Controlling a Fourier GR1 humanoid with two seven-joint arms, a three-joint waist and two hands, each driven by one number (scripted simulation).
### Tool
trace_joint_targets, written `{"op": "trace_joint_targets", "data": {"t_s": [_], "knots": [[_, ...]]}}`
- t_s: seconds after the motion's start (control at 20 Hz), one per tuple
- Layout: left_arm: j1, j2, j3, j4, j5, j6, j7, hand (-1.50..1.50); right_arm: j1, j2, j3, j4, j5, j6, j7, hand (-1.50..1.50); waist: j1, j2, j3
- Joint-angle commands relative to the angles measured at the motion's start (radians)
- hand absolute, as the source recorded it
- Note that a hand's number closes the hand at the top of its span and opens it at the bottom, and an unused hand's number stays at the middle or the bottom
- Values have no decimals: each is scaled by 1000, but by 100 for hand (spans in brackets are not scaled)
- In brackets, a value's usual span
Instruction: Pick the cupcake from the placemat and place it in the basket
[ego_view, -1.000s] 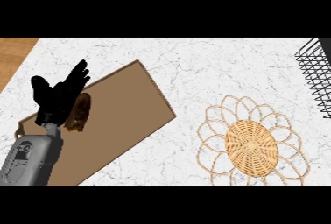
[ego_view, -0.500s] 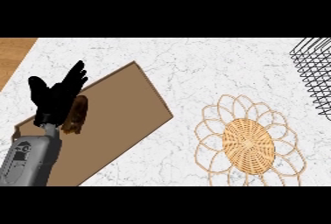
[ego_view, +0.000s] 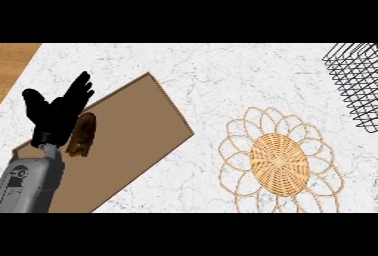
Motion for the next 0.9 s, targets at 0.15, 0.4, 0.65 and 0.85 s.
{"op": "trace_joint_targets", "data": {"t_s": [0.15, 0.4, 0.65, 0.85], "knots": [[25, -6, -2, -6, -15, 13, -3, 0, 74, -8, -41, -24, -17, -123, 128, 150, -9, -1, 1], [4, 19, 15, -1, 1, -13, -7, 0, 140, -43, -62, -50, 6, -200, 249, -150, -10, 3, 1], [27, -2, -2, -38, -3, -1, 19, 0, 158, -47, -85, -54, 5, -190, 181, -150, -11, -8, 2], [10, 9, 7, -44, -2, 4, 53, 0, 163, -47, -99, -77, 3, -236, 118, -150, -19, -12, 2]]}}
